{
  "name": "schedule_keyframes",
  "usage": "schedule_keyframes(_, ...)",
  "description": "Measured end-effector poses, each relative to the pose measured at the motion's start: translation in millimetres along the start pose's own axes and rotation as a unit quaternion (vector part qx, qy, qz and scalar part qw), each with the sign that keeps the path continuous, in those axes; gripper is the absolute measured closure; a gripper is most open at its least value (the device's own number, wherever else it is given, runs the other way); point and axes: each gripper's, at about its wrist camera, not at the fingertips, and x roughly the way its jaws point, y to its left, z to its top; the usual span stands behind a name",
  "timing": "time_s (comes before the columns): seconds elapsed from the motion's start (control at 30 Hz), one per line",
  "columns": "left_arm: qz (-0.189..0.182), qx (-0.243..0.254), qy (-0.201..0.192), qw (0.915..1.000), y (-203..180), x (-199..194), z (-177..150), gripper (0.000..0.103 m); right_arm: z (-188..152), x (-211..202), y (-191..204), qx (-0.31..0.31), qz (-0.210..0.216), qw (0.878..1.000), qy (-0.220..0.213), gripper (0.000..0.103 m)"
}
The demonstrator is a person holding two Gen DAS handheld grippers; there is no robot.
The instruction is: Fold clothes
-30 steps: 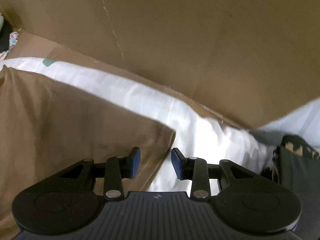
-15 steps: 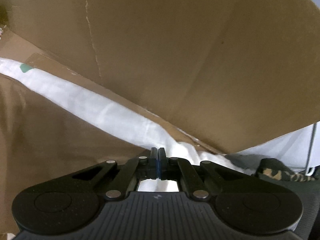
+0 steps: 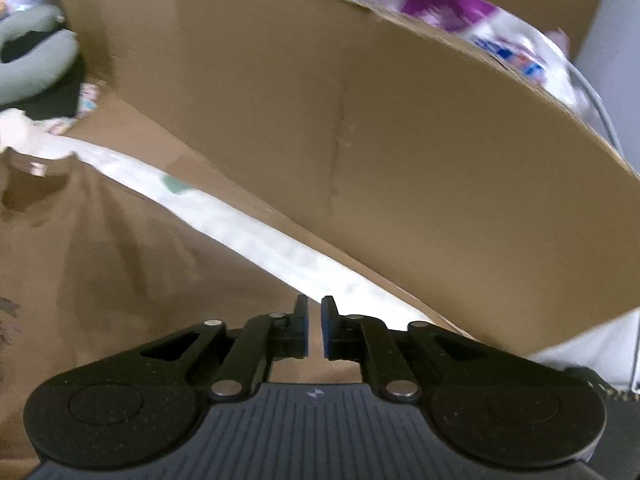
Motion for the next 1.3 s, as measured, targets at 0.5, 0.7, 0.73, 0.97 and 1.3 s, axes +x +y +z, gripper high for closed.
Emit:
schedule_keyframes(0.5,-0.058,-0.118,0.017,0.9912,25.2,-6.1,-38.1,0.079,-0.6,-6.5,63.3,-0.084,0.070,0.994,0.002,0.085)
schedule_keyframes(0.7,-0.073,-0.143,0.021,0.9867,25.6,-3.1,-41.6,0.088,-7.9,-10.1,76.7,-0.101,0.088,0.991,0.007,0.085)
schedule_keyframes(0.73,-0.076,-0.152,0.021,0.9852,28.1,-3.5,-41.8,0.093,-9.0,-10.2,77.3,-0.100,0.089,0.991,0.009,0.085)
schedule_keyframes(0.97,-0.051,-0.147,-0.001,0.9878,44.5,-20.6,-29.4,0.101,-11.8,-11.4,88.3,-0.108,0.110,0.988,0.015,0.085)
schedule_keyframes(1.3,0.054,-0.073,-0.037,0.9952,72.9,-27.3,8.6,0.101,-22.6,-1.0,96.4,-0.114,0.130,0.984,0.046,0.085)
